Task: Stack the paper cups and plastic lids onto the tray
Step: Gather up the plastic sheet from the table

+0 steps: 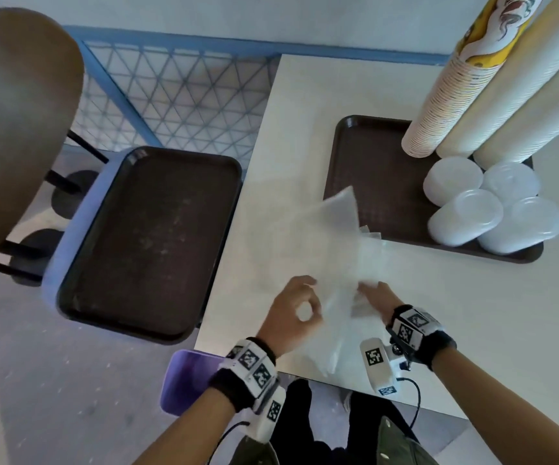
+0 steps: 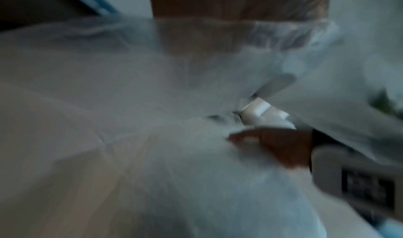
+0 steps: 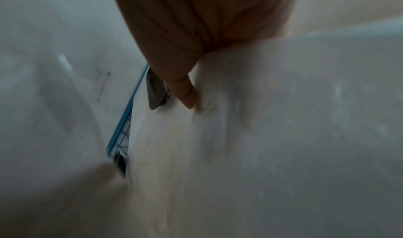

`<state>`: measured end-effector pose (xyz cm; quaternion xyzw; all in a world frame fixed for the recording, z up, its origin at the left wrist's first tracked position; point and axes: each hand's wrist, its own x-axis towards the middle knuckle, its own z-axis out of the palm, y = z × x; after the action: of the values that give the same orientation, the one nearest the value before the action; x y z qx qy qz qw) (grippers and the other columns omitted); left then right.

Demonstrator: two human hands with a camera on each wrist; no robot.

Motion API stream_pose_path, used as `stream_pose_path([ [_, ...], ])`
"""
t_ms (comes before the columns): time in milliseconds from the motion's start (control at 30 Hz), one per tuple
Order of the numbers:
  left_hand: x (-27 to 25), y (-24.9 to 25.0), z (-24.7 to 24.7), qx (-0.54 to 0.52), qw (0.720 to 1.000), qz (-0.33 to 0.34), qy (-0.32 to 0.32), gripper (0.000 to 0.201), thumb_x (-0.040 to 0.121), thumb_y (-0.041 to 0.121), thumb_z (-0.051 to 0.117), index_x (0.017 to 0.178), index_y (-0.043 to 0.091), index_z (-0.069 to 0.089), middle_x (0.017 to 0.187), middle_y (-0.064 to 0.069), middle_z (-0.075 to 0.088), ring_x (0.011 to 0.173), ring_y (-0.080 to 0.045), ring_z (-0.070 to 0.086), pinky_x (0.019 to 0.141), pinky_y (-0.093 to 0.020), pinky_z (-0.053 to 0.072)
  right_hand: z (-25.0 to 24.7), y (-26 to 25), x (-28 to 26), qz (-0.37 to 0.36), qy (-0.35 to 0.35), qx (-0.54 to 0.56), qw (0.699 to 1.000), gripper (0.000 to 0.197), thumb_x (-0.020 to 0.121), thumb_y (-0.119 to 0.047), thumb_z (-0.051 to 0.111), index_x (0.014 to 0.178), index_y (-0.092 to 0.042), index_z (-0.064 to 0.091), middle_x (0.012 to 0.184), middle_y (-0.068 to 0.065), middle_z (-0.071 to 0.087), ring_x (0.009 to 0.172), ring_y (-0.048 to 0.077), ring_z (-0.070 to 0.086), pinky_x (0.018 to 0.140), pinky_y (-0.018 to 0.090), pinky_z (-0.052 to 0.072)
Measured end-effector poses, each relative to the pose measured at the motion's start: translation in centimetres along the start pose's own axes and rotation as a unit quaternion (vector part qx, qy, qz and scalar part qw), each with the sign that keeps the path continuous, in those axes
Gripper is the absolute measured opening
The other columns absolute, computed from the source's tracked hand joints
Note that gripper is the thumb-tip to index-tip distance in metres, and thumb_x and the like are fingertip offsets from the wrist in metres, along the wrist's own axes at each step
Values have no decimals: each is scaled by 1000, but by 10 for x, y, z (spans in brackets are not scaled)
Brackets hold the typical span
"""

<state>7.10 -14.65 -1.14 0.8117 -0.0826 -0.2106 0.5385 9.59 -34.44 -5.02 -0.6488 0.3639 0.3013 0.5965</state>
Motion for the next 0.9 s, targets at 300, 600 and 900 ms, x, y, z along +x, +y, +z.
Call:
stream_pose_path([
  [300,26,-18,20,201,960,-72,-183,30,88,43,57,103,16,56,148,-2,30,138,-17,28,110,-32,24,1,-5,-11,9,-101,214,971,102,67,-88,3,104,-17,67,104,12,71,98,29,65,87,42,48],
  [600,57,-15,-18,108,992,-43,47,25,80,30,59,96,11,63,107,-5,61,98,-23,59,80,-31,47,2,13,1,-66,41,43,996,27,74,3,70,99,11,63,68,13,69,56,18,66,60,26,57],
  [900,87,-51,-43,426,904,-45,-15,53,86,30,57,136,22,40,148,-9,26,134,-28,26,98,-39,35,-47,36,-6,-18,114,69,991,15,74,9,67,86,0,65,61,12,66,44,15,64,48,25,56],
])
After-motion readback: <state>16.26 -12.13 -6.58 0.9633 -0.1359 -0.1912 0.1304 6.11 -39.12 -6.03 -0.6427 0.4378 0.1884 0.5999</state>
